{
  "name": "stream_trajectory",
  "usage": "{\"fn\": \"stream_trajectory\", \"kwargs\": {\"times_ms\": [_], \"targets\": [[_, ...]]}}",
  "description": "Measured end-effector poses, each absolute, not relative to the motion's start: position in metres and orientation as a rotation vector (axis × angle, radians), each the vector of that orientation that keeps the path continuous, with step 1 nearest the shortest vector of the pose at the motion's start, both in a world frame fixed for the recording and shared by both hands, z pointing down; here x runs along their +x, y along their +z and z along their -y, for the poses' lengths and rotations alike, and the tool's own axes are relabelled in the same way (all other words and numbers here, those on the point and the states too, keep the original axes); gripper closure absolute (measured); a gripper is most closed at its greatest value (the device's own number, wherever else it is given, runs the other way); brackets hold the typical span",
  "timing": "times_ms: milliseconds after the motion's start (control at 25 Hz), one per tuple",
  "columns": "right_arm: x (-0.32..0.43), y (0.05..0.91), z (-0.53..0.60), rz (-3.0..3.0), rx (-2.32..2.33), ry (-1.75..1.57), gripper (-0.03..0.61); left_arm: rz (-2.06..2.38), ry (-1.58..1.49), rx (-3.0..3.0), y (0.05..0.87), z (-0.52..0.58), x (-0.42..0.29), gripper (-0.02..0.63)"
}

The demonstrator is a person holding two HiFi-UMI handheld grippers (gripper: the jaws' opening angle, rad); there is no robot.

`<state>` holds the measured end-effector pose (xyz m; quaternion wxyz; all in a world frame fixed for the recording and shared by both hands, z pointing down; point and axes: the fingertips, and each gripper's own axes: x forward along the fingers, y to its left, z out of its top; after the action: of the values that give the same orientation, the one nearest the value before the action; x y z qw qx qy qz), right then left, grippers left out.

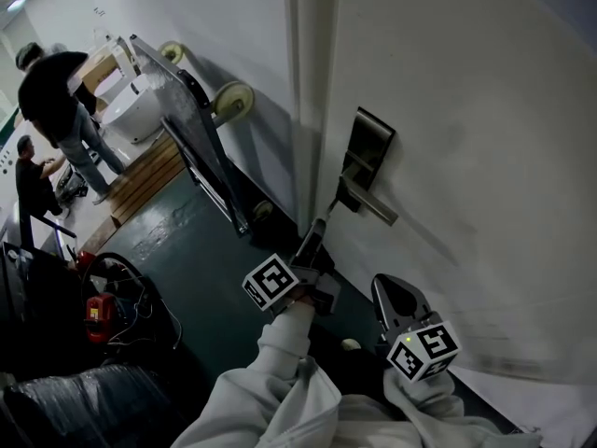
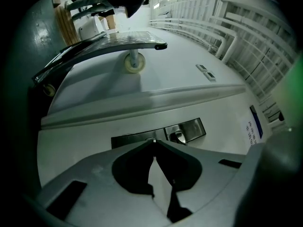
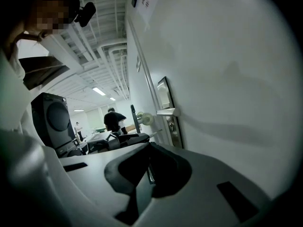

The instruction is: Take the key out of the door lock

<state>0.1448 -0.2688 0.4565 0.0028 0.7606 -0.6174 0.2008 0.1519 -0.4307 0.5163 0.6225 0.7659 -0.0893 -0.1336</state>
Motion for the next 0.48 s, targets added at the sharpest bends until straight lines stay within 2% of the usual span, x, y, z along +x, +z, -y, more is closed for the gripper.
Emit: {"fn": "stream_trajectory", "kwargs": {"times_ms": [480], "targets": [[0.131, 0.450, 0.278, 2.080, 2.275, 0.607, 0.526, 0.305, -0.364, 1.832, 0.505, 0.433, 0.109, 0.588]]}}
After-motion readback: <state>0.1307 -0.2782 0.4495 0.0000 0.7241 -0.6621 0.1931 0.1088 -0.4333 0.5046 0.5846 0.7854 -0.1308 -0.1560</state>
